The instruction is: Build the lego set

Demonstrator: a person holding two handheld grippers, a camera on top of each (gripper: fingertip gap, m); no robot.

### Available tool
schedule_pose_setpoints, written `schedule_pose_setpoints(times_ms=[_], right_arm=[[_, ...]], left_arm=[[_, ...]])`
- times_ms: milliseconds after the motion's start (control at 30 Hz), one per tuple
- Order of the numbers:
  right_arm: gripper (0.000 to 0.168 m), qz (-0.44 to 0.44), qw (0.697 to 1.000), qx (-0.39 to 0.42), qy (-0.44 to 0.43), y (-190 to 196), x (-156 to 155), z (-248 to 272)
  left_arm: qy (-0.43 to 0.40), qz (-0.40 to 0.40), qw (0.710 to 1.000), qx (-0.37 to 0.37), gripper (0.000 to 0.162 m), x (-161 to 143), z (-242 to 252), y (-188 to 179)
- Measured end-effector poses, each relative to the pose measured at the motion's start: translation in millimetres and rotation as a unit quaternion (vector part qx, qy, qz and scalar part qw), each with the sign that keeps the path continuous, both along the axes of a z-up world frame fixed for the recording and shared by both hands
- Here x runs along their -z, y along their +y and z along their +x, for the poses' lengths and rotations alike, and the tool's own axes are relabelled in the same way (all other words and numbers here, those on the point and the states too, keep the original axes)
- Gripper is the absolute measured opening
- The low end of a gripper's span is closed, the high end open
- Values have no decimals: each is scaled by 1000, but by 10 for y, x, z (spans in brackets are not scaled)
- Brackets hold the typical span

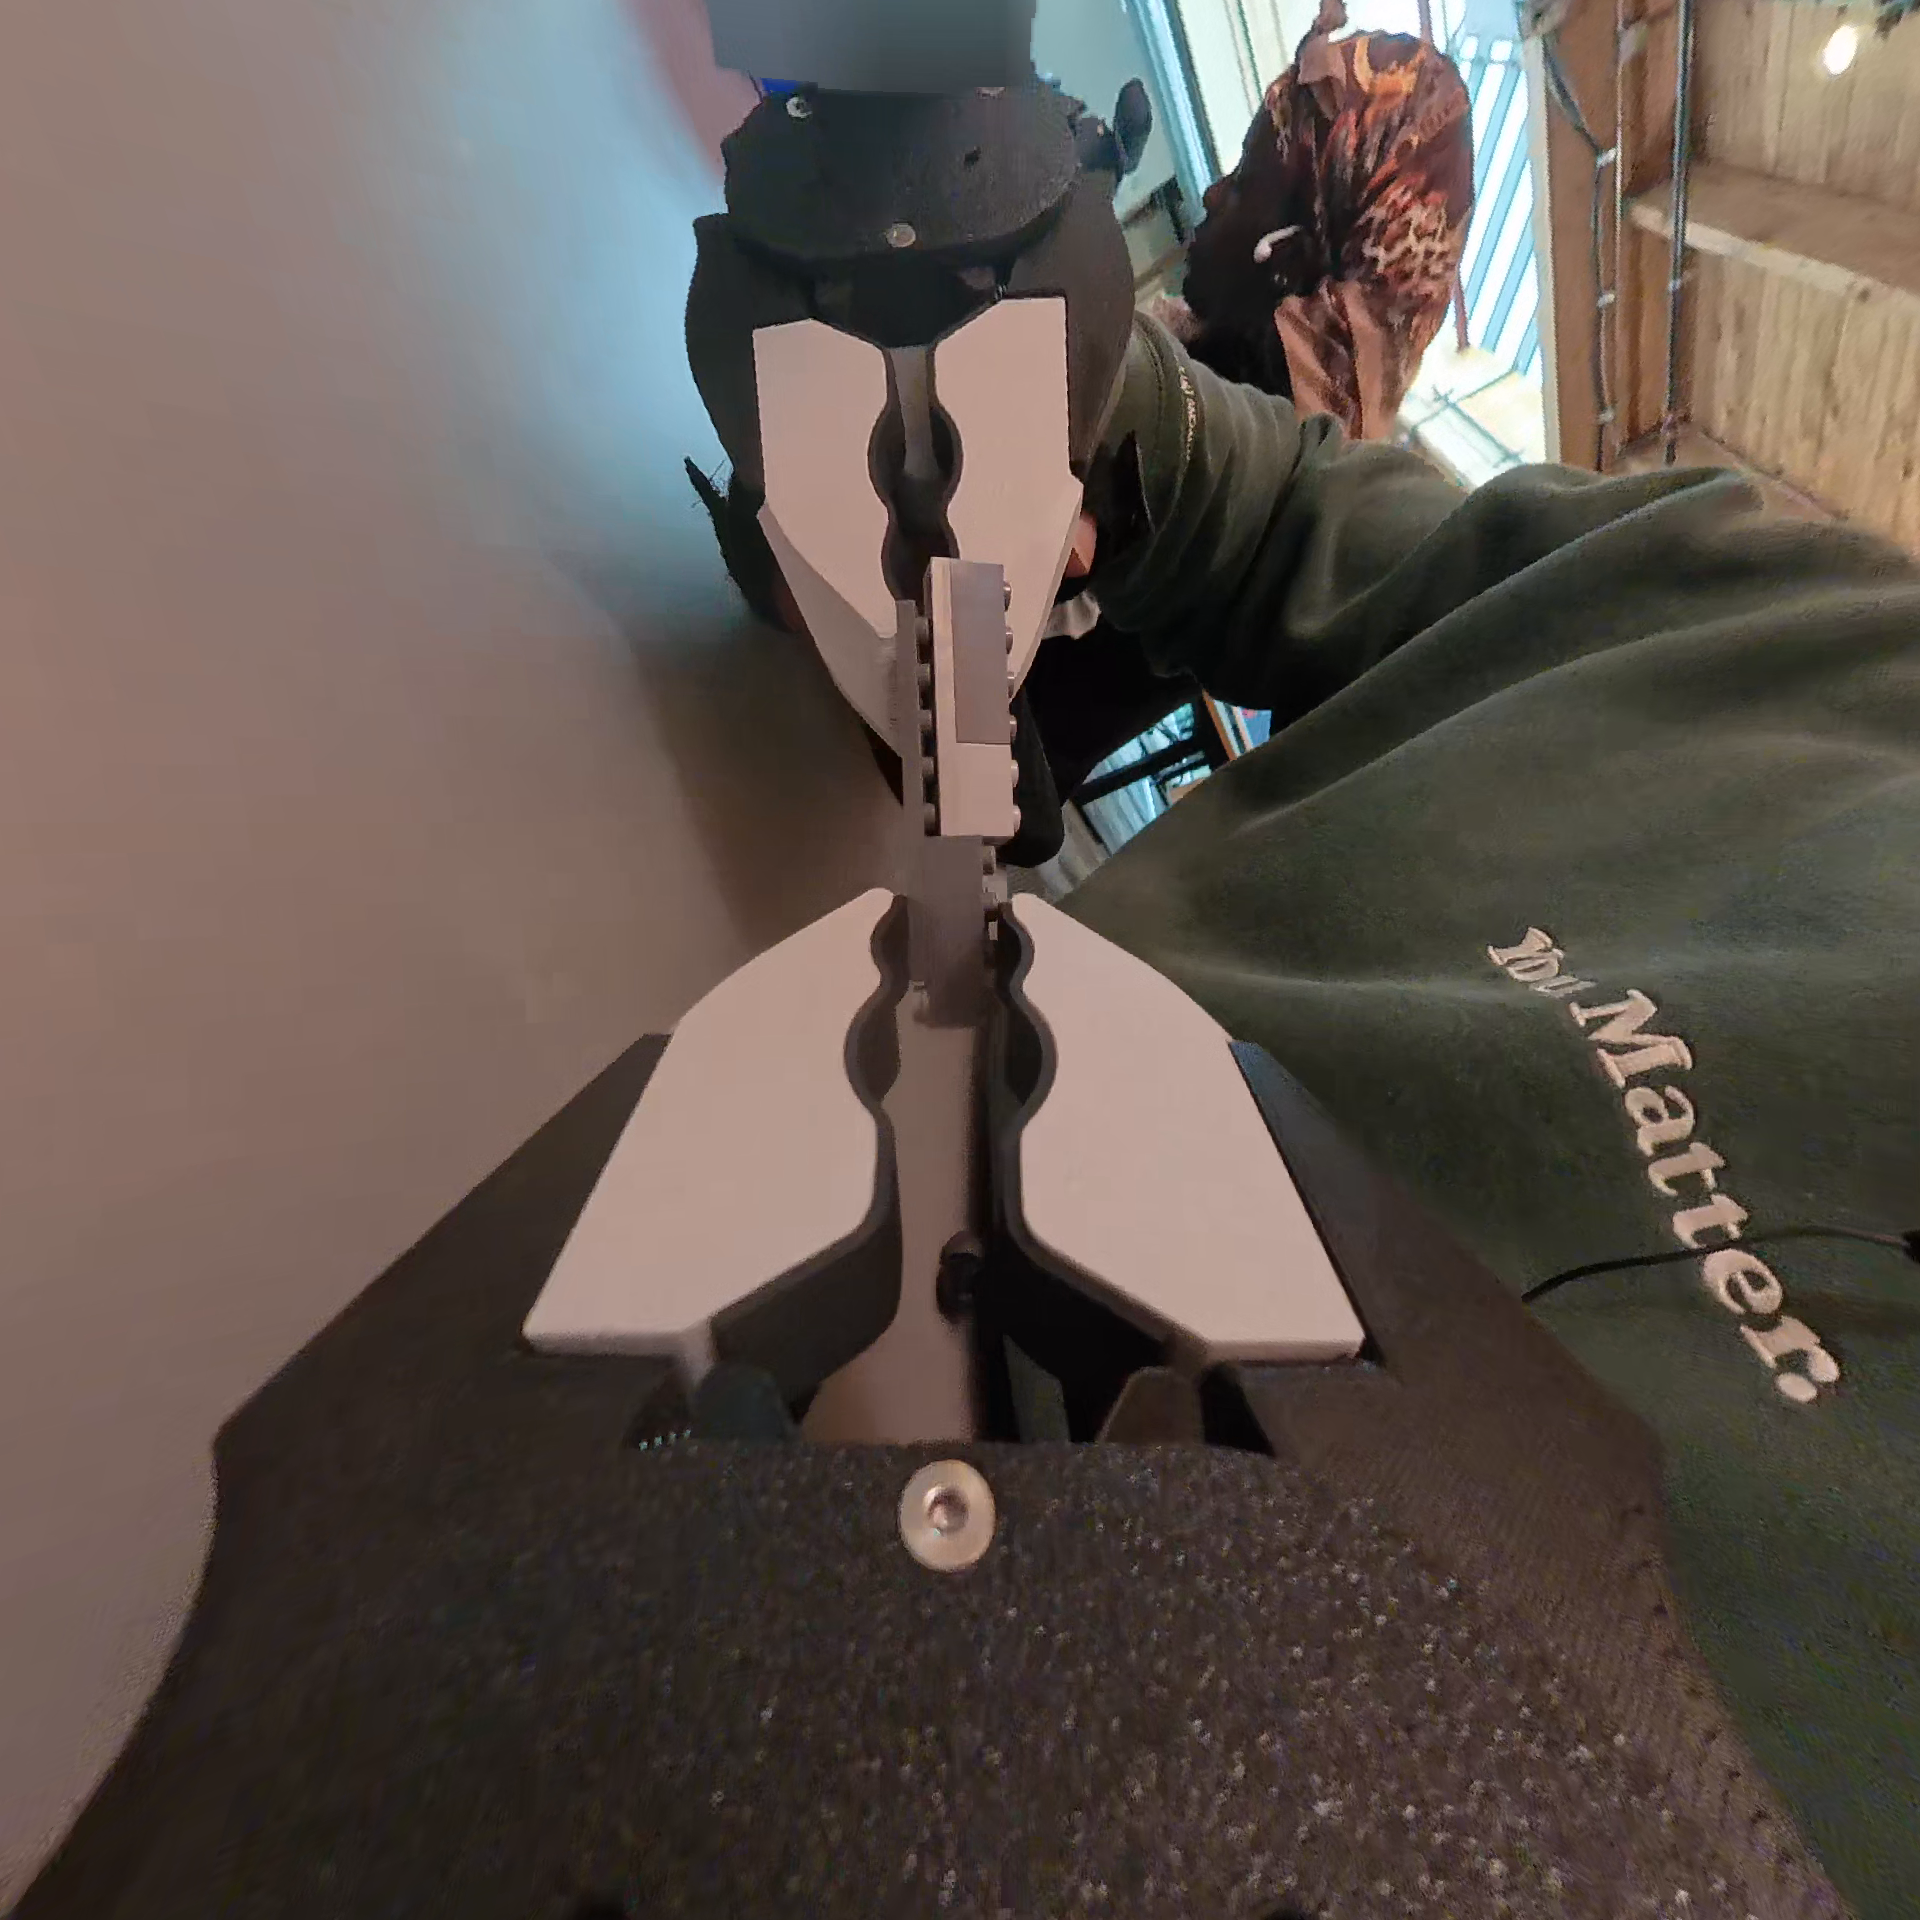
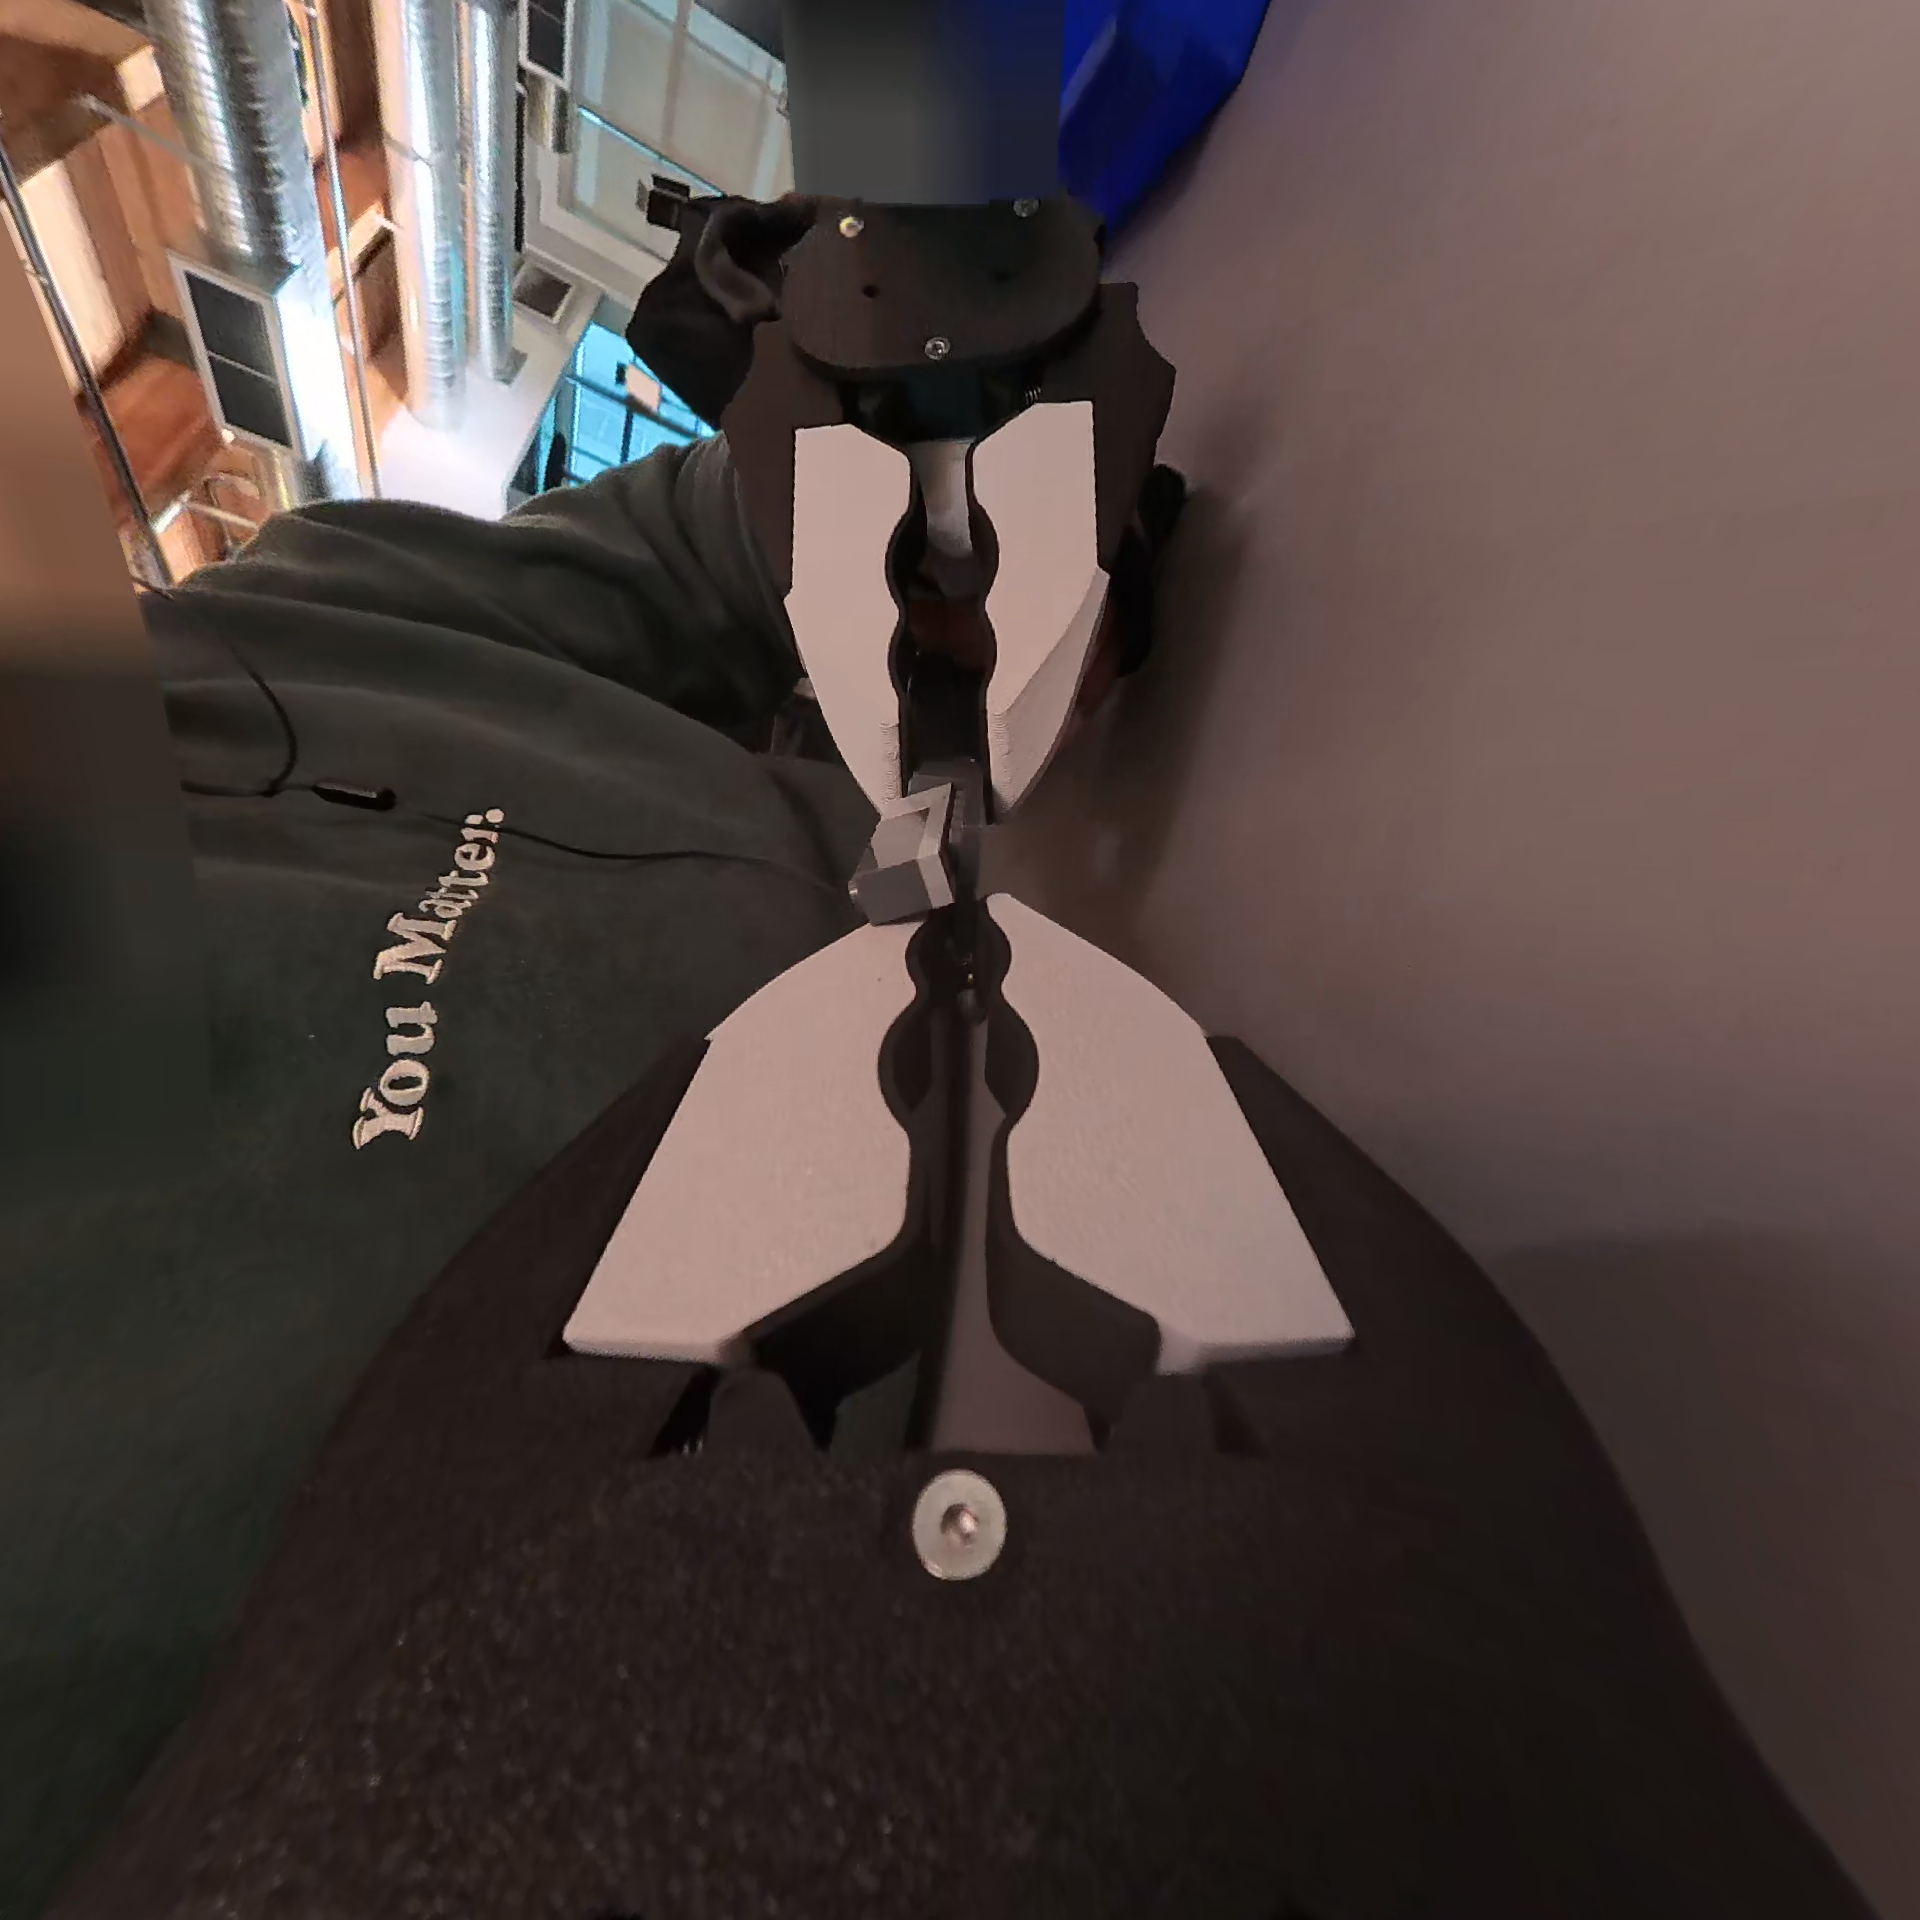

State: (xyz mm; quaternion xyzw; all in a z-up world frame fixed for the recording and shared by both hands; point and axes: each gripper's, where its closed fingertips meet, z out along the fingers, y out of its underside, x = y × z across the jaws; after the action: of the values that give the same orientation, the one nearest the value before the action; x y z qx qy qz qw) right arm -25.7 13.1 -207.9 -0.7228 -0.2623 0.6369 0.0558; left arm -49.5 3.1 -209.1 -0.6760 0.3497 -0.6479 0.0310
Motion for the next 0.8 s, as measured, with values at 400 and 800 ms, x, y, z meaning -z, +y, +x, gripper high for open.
schedule_pose_setpoints(times_ms=[400, 800], right_arm=[[19, 107, 994, -4, -17, 143, -102, 36], [11, 354, 926, -82, -106, 230, -204, 43]], left_arm=[[-17, -55, 997, -47, 15, -57, -29, 103], [-10, -41, 999, -28, 15, -27, 33, 66]])
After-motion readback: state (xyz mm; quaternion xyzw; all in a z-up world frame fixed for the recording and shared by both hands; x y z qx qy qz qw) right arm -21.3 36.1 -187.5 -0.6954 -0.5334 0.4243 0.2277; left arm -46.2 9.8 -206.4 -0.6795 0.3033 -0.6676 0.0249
